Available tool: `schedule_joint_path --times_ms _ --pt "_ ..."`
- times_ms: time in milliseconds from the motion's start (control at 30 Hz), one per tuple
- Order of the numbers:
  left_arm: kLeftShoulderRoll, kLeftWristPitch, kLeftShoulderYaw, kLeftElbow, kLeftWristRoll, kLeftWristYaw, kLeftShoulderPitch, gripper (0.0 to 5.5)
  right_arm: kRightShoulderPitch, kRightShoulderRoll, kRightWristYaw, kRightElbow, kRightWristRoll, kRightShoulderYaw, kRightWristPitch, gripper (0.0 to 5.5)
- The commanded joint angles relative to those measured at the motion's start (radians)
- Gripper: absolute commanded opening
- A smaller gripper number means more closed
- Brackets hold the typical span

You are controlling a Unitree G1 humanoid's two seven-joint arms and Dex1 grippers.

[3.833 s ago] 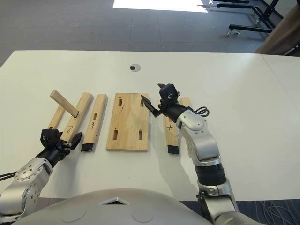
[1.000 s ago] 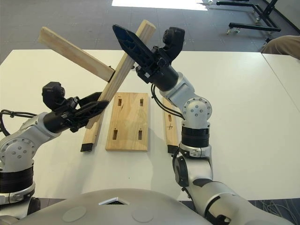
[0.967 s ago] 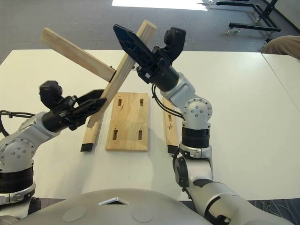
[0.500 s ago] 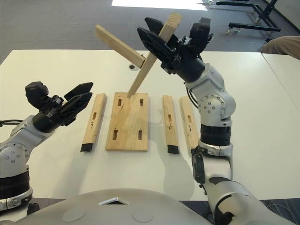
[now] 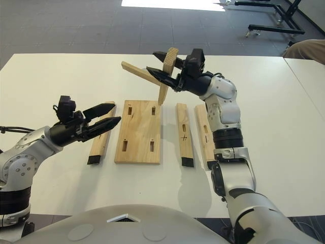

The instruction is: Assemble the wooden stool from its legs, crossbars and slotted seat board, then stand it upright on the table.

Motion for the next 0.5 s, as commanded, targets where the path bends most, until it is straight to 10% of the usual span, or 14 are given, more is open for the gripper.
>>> schedule_joint_path --times_ms 33,500 --pt "0.029 -0.016 -0.097 0.009 0.114 -0.013 0.001 4.06 -0.014 0.000 0.044 -0.020 0.030 0.010 0.046 2.06" --pt "0.044 -0.020 -0.231 0.063 0.268 -0.075 0.025 4.06 -0.066 0.037 0.132 0.171 0.011 -0.004 0.005 2.06"
